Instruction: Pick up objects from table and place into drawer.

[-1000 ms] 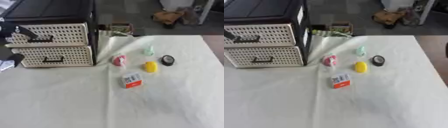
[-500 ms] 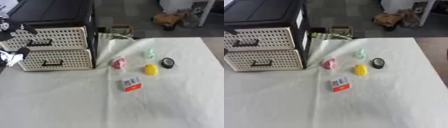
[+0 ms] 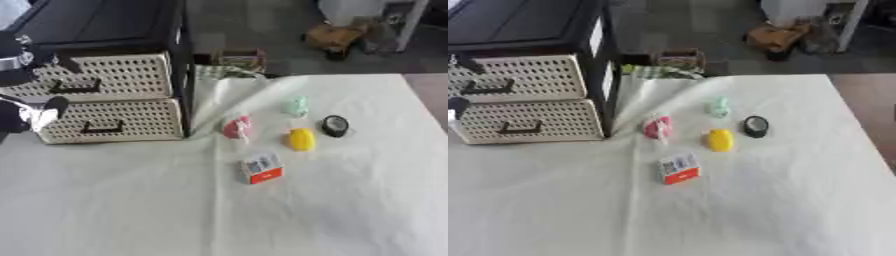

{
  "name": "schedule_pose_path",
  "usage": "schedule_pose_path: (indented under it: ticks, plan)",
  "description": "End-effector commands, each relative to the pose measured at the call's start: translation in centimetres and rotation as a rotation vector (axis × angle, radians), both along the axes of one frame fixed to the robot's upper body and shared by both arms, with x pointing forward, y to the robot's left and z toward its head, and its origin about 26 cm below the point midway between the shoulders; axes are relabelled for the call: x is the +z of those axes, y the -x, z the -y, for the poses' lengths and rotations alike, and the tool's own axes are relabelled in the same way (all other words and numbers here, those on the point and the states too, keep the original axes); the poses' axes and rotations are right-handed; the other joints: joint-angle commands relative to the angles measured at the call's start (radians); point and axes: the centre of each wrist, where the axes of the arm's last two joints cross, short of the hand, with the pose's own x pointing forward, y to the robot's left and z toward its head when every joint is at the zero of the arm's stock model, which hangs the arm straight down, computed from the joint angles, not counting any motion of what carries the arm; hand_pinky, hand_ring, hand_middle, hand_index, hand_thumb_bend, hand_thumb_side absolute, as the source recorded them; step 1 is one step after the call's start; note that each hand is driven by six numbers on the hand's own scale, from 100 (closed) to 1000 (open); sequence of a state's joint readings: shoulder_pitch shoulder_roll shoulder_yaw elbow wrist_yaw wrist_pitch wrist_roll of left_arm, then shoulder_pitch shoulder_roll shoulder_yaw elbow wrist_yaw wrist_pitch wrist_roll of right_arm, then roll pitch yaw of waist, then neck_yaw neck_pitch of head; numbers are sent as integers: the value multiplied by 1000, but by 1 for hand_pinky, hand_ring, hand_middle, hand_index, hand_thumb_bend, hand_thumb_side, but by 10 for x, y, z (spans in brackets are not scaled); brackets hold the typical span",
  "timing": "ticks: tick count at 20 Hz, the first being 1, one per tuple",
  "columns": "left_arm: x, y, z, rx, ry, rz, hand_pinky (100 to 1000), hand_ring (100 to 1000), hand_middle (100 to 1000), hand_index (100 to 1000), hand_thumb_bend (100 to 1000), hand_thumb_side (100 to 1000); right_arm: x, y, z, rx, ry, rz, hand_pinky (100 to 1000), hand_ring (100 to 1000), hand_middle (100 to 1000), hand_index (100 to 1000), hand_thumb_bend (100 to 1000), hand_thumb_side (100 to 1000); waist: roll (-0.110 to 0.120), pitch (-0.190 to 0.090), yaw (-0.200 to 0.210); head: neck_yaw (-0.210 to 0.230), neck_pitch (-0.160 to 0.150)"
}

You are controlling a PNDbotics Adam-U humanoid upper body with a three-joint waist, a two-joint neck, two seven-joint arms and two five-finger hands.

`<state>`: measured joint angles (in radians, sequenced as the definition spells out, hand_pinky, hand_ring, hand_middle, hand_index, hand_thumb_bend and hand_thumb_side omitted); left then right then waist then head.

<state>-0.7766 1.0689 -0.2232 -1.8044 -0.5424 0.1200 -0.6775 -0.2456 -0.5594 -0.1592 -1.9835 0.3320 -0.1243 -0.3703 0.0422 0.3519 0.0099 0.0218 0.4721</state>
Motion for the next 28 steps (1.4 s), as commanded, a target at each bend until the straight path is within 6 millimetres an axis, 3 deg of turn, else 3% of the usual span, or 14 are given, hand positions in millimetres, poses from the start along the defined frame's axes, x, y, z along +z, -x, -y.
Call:
schedule_pose_path:
  ticks: [1,28]
  plan:
    - [8,1,0,22,-35,40,100,100,100,878,105,408,9,2,0,9,17,26,766,722,519,790,434,765,1,-17,-2,5,-9]
    - [-7,-17,-13,163,-14,66,100,100,100,892,105,408,9,2,-2,21,4,27,765,720,510,788,434,765,-3,2,-12,16,-21]
